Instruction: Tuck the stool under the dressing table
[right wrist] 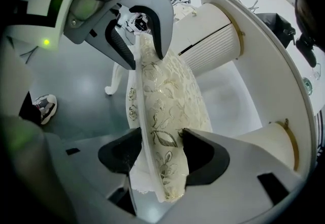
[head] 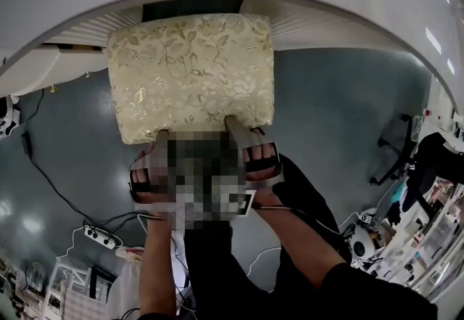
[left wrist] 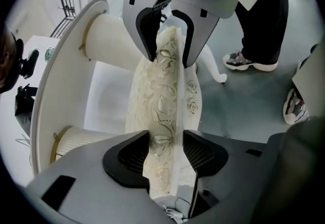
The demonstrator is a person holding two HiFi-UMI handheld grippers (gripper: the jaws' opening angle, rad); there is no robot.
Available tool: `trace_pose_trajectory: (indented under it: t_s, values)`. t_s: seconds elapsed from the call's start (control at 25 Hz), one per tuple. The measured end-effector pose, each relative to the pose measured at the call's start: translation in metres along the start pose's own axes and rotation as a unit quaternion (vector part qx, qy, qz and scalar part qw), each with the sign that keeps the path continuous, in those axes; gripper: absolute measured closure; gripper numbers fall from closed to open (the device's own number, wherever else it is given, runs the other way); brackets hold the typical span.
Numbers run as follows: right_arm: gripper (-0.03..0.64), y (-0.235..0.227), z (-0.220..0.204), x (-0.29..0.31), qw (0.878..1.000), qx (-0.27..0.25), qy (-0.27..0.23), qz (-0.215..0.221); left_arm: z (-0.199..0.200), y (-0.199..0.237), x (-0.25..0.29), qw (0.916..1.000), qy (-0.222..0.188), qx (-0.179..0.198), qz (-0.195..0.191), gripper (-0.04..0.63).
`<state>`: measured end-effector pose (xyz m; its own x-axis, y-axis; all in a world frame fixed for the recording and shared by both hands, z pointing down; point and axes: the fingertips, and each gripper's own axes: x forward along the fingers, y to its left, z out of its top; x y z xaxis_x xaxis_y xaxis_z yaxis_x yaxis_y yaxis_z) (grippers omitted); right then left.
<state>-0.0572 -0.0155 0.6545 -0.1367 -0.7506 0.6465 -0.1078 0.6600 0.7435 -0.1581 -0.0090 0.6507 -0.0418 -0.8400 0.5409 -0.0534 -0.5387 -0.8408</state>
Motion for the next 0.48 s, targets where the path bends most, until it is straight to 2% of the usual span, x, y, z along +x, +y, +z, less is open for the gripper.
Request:
trace_pose_trajectory:
  t_s: [0.12,0.24,0.48]
  values:
    - [0.388,-0.005,0.001,0.004,1.0,0.003,-0.005,-0.007,-0.002,0.002,0.008,0.9999,0.006,0.0,0.008,0.379]
    - [0.388,-0.018,0.005,0.02,1.0,0.009,-0.003,-0.013,-0.002,0.027,0.027,0.9992,0.004,0.006,0.039,0.38]
    - [0.388,-0.03,0.004,0.036,1.0,0.014,-0.01,-0.018,-0.002,0.025,0.049,0.9993,-0.018,0.006,0.031,0.382]
